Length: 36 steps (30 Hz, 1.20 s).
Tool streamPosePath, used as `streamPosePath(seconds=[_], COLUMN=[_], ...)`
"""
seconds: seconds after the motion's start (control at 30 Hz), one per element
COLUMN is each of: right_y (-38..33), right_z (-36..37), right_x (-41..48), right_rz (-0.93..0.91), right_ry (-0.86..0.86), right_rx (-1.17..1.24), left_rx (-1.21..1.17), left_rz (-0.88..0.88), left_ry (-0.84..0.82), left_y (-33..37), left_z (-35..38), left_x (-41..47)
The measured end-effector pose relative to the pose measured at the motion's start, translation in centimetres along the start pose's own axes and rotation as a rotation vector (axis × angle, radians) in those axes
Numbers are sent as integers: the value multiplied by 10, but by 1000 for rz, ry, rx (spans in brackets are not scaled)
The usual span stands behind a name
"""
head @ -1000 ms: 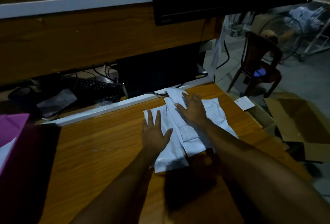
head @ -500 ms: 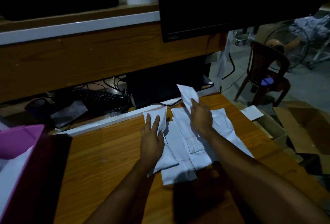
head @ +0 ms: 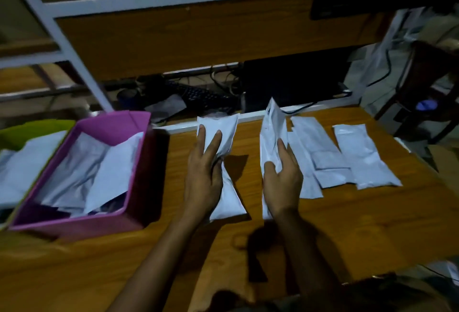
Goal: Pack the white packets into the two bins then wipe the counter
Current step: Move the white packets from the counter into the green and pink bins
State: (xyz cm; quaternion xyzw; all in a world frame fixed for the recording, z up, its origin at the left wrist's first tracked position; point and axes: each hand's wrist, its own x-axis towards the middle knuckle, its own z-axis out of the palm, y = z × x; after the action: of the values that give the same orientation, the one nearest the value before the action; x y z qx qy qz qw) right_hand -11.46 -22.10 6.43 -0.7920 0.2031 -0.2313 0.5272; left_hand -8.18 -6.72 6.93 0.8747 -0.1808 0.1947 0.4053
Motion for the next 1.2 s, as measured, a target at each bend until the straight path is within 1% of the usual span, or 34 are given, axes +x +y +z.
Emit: streamPosePath(seconds=[0.1,0.3,0.4,0.47,0.57,0.67,0.73,0.8,0.87,0.93,1.0,1.1,1.2], right_y=[-11,-64,-90,-107,-131,-149,-157,-157,-146,-126,-107,-94,-95], right_z=[37,120,156,176,208,244,270,294,315,330,337,344,348], right_x=[-44,-103,-121,-128,-131,-121,-110,-101,-93,-88,-84,-81,-83], right_rz=[-55,-191,-245,-252,-303,-338,-347,-381,-404,-348,-299,-329,-317], right_ry=[-75,-263,-314,-345,-350,-343,-341,-355,-429,-557,-652,-671,-691], right_rx=[-40,0,22,22,-33,-262,-413,-530,-610,-668,-776,-889,-920], left_rx=[46,123,182,233,341,452,518,636,751,824,851,865,828], left_rz=[-20,-93,-125,-179,-201,-215,-229,-178,-116,-170,-189,-221,-292], left_ry=[16,86,152,189,196,75,-55,-215,-392,-568,-647,-700,-676], left_y=[-17,-65,-90,-106,-136,-175,-199,-223,-252,-270,-284,-290,-306], left_z=[-50,-141,-183,-208,-239,-252,-252,-244,-230,-219,-208,-194,-180], left_x=[-19,-40,-38,-32,-18,2,17,32,40,39,38,41,43])
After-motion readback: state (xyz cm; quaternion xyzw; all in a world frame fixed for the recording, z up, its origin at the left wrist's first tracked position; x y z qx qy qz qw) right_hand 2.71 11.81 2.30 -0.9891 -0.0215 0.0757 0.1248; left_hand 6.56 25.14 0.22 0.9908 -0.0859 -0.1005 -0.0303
